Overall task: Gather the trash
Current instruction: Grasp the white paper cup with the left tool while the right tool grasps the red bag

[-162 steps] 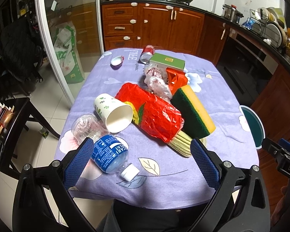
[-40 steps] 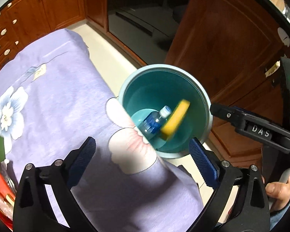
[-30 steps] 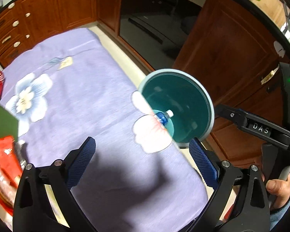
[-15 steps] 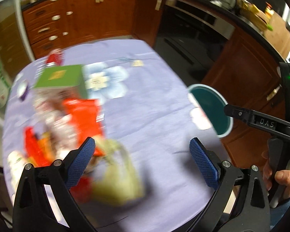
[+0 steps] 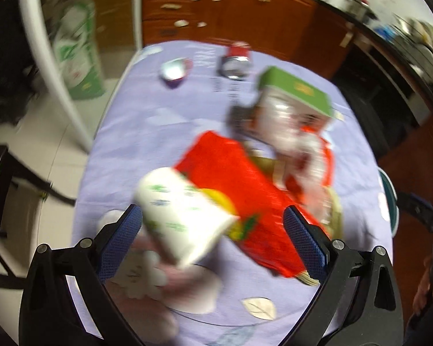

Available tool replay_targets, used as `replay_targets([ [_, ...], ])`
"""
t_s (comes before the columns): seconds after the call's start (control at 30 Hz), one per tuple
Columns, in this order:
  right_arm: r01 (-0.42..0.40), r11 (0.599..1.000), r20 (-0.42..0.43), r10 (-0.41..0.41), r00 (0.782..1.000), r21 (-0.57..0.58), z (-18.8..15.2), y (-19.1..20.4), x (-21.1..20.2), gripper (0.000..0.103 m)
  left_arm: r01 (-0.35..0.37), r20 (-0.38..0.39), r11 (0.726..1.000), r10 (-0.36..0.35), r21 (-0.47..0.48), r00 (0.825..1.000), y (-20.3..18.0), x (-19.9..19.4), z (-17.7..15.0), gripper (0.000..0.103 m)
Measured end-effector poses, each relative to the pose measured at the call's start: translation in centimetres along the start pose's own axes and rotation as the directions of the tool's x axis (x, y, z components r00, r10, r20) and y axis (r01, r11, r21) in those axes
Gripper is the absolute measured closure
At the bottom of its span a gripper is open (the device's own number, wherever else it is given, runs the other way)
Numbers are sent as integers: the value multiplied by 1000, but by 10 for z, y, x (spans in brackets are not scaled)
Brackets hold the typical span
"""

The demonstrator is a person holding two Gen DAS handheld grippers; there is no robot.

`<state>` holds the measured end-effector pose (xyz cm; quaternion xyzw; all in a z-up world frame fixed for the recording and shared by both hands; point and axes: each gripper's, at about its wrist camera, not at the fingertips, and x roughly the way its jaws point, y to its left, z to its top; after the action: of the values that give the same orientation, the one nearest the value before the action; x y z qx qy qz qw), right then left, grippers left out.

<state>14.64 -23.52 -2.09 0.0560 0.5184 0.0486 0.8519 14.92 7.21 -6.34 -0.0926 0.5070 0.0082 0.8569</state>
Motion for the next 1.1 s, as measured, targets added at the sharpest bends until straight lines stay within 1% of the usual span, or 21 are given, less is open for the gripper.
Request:
replay_targets([
  [0.07, 0, 1000, -14, 0, 1000, -9, 0, 7, 5, 14, -23, -17, 999, 23, -29, 1000, 9, 8, 3, 5],
  [0.23, 13, 1000, -39, -13, 999, -20, 2, 16, 13, 14, -40, -55, 996, 36, -80, 998, 24, 27, 7, 5],
  [0.4, 27, 999, -48, -28, 998, -31, 8, 22, 18, 14, -20, -82, 994, 11, -108, 997, 30, 43, 7, 5],
  [0.5, 17, 999, -56, -19, 998, -43, 11, 30, 21, 14, -1, -69, 995, -6, -96, 998, 30, 43, 2, 6],
  [0.53, 8, 998, -58, -11, 998, -59, 13, 36, 22, 14, 5, -53, 996, -10, -90, 999, 31, 41, 0, 9],
  [0.57, 3, 997, -58, -7, 998, -71, 13, 42, 21, 14, 23, -41, 996, -27, -85, 999, 33, 39, -2, 20],
  [0.6, -4, 996, -57, -1, 998, -87, 14, 49, 21, 14, 38, -40, 996, -42, -85, 998, 35, 36, -4, 28],
  [0.7, -34, 990, -56, 27, 998, -134, 15, 70, 21, 14, 56, -25, 996, -58, -62, 998, 40, 30, -9, 35],
  [0.73, -52, 987, -55, 44, 998, -149, 15, 79, 21, 14, 58, -26, 997, -60, -53, 998, 40, 28, -11, 35],
  [0.8, -87, 980, -59, 78, 995, -179, 16, 97, 20, 15, 47, -21, 998, -48, -39, 999, 42, 22, -14, 35],
  [0.83, -100, 977, -62, 90, 994, -189, 16, 103, 19, 21, 42, -15, 998, -43, -39, 999, 44, 21, -14, 34],
  [0.87, -120, 972, -68, 108, 992, -204, 16, 111, 20, 26, 37, -6, 998, -37, -44, 999, 46, 18, -15, 28],
  [0.9, -139, 966, -79, 124, 989, -216, 16, 119, 21, 34, 25, 4, 998, -25, -55, 1000, 48, 17, -16, 21],
  [0.93, -167, 960, -102, 147, 984, -226, 15, 128, 24, 42, 20, 3, 998, -19, -65, 1000, 51, 18, -17, 16],
  [0.97, -189, 954, -123, 164, 979, -232, 14, 135, 27, 45, 17, -2, 996, -17, -84, 1000, 55, 20, -18, 11],
  [1.0, -209, 948, -146, 178, 973, -241, 13, 143, 31, 48, 25, -5, 995, -25, -98, 1000, 59, 20, -20, 11],
  [1.07, -222, 939, -163, 184, 969, -263, 10, 156, 36, 49, 58, -5, 989, -59, -138, 998, 68, 21, -23, 11],
  [1.1, -229, 933, -171, 187, 967, -277, 8, 162, 38, 49, 64, 0, 987, -65, -147, 998, 72, 20, -24, 11],
])
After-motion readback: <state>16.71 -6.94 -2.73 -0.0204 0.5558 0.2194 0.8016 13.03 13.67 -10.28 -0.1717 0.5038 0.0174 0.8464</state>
